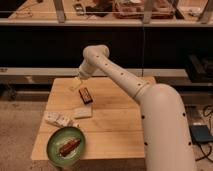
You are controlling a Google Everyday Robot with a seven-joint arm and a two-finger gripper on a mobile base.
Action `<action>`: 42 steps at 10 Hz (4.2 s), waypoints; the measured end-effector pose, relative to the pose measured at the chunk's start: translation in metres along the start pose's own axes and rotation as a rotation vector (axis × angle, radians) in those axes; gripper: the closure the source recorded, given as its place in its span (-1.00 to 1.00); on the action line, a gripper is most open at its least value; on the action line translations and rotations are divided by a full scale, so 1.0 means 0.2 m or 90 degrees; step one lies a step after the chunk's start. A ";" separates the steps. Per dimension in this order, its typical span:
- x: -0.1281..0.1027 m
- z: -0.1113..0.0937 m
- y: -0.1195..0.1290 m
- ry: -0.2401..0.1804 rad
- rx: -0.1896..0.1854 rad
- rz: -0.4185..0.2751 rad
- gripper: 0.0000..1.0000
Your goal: Place the white sponge in the ceramic bowl
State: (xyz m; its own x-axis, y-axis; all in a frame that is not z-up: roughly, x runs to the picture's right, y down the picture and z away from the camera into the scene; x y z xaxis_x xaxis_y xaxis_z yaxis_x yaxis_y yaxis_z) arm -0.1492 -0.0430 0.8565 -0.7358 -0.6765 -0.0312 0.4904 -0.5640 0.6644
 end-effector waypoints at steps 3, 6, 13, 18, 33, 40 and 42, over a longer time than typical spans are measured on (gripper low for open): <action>-0.18 0.00 -0.22 -0.040 0.015 -0.071 -0.60; -0.45 0.03 -0.56 -0.057 0.058 -0.126 -0.60; -0.61 0.16 -0.66 -0.068 0.047 -0.150 -0.60; -0.67 0.16 -0.48 -0.067 -0.002 -0.166 -0.60; -0.64 0.55 -0.23 -0.036 0.037 -0.195 0.03; -0.66 0.37 -0.22 -0.014 0.029 -0.174 0.70; -0.58 0.22 -0.24 0.031 0.029 -0.155 0.70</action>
State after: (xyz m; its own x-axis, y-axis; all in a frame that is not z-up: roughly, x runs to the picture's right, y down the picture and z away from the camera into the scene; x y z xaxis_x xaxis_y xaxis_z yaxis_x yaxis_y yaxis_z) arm -0.1086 0.0829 0.8604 -0.8056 -0.5462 -0.2296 0.2789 -0.6915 0.6664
